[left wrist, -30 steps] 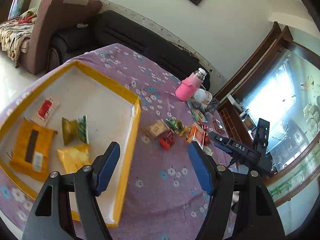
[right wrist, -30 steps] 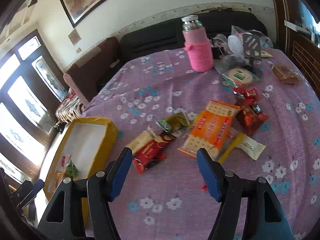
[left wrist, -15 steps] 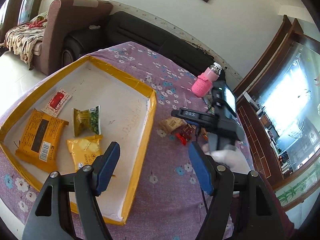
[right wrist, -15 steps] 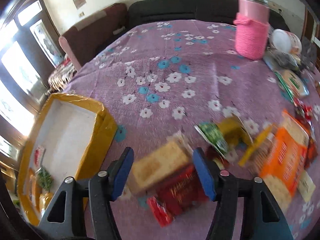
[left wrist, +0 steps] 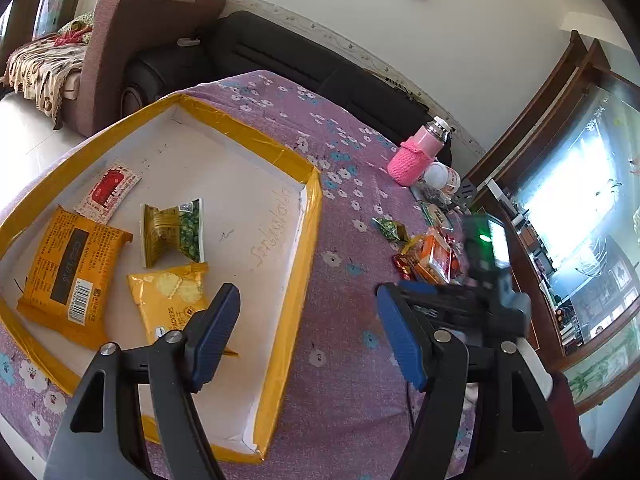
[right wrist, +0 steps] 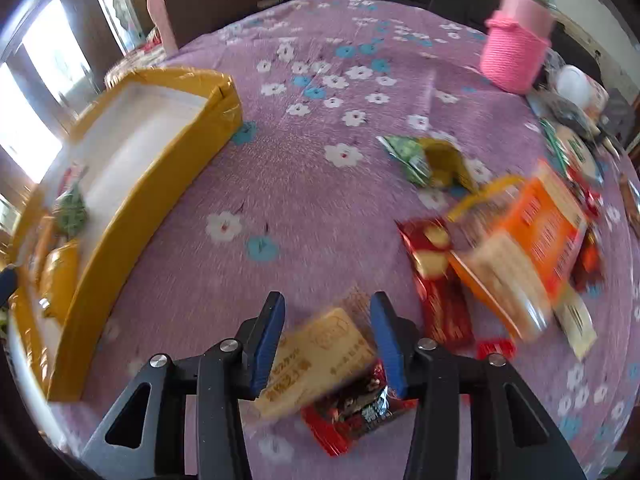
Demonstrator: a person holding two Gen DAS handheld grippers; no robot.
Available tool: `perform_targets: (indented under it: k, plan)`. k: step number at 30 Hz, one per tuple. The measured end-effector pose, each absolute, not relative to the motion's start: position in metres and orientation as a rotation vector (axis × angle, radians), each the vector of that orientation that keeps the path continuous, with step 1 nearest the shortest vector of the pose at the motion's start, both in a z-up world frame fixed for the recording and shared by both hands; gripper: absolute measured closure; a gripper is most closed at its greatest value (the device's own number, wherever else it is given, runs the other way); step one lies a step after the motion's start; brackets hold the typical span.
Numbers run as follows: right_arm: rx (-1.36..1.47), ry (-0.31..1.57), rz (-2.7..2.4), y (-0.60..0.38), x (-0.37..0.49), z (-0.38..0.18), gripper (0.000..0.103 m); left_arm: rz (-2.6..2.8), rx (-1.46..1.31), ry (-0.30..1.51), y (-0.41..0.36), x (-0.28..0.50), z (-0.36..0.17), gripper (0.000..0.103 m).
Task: Organize snacks
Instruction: 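Grasp the red candy with right tool while left tool grasps cracker stick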
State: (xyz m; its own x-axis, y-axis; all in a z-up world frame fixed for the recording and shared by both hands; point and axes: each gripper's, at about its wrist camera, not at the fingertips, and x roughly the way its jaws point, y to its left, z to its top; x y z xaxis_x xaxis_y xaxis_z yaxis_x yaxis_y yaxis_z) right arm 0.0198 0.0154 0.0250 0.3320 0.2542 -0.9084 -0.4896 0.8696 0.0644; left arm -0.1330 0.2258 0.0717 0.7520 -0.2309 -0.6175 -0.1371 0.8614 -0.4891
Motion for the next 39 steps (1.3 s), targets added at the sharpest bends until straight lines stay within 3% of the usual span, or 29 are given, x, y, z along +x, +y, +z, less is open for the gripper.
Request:
perform_targets:
  k: [4, 8, 16, 19, 20, 39]
  plan:
    - [0.023, 1.029, 0.450, -0.055, 0.001, 0.055, 0.052, -0.076, -0.516, 0.724, 0.211, -0.136, 0.077, 0.032]
    - [0.114, 1.067, 0.417, -0.077, -0.011, 0.043, 0.051, -0.104, -0.479, 0.743, 0.189, -0.135, 0.080, 0.032]
    - [0.012, 1.054, 0.340, -0.044, -0.018, 0.016, 0.052, -0.103, -0.394, 0.805, 0.160, -0.132, 0.077, 0.032]
    - [-0.018, 1.021, 0.329, -0.039, -0.026, 0.015, 0.060, -0.099, -0.367, 0.834, 0.152, -0.127, 0.072, 0.032]
    - [-0.014, 1.013, 0.340, -0.041, -0.030, 0.015, 0.077, -0.101, -0.357, 0.842, 0.148, -0.124, 0.071, 0.032]
    - [0.390, 0.906, 0.440, -0.137, -0.021, 0.010, 0.081, -0.218, 0.076, 1.068, 0.043, -0.020, 0.008, 0.033]
